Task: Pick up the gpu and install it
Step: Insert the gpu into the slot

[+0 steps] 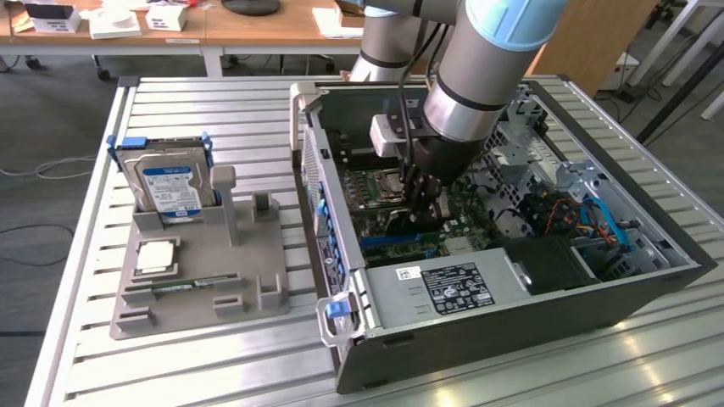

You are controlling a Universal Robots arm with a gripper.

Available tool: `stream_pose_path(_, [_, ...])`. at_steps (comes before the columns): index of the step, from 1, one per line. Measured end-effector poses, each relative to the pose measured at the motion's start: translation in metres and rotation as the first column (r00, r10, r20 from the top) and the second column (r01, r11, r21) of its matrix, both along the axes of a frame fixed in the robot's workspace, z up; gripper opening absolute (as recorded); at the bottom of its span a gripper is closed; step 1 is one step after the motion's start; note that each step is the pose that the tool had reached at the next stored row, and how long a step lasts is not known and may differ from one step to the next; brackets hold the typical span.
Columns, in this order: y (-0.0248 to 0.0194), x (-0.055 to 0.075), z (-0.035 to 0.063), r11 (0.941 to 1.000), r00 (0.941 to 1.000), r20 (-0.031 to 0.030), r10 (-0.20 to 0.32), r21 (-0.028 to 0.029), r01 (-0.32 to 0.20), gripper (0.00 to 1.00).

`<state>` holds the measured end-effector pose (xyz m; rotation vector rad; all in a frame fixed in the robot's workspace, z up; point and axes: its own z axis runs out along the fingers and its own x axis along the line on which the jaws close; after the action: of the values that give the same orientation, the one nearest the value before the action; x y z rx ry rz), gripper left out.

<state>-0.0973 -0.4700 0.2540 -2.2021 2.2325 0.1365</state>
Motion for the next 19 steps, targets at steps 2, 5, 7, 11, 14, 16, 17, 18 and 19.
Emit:
stream_pose_path(2, [0.0,0.0,0.0,1.0,1.0,0.0,0.0,0.0,0.0,0.27])
stream_pose_path(5, [-0.0001,-0.0005,-0.0004,1.0,1.0,0.0001,0.0,-0.0001,0.0,0.27])
stream_pose_path(7, [-0.0001,-0.0007,-0.0006,1.0,1.0,0.0001,0.0,-0.0003,0.0,0.27])
stream_pose_path(11, [0.0001,-0.002,-0.0009,1.0,1.0,0.0004,0.0,0.0002,0.0,0.27])
stream_pose_path(14, [0.0,-0.0028,-0.0008,1.0,1.0,0.0002,0.0,0.0,0.0,0.27])
stream_pose_path(16, [0.0,-0.0028,-0.0007,1.0,1.0,0.0002,0.0,-0.0001,0.0,0.27])
stream_pose_path(17, [0.0,-0.0028,-0.0007,1.0,1.0,0.0002,0.0,0.0,0.0,0.27])
stream_pose_path(18, [0.0,-0.0028,-0.0007,1.0,1.0,0.0002,0.0,-0.0001,0.0,0.27])
stream_pose_path(19, [0.0,-0.0027,-0.0008,1.0,1.0,0.0002,0.0,0.0,0.0,0.27])
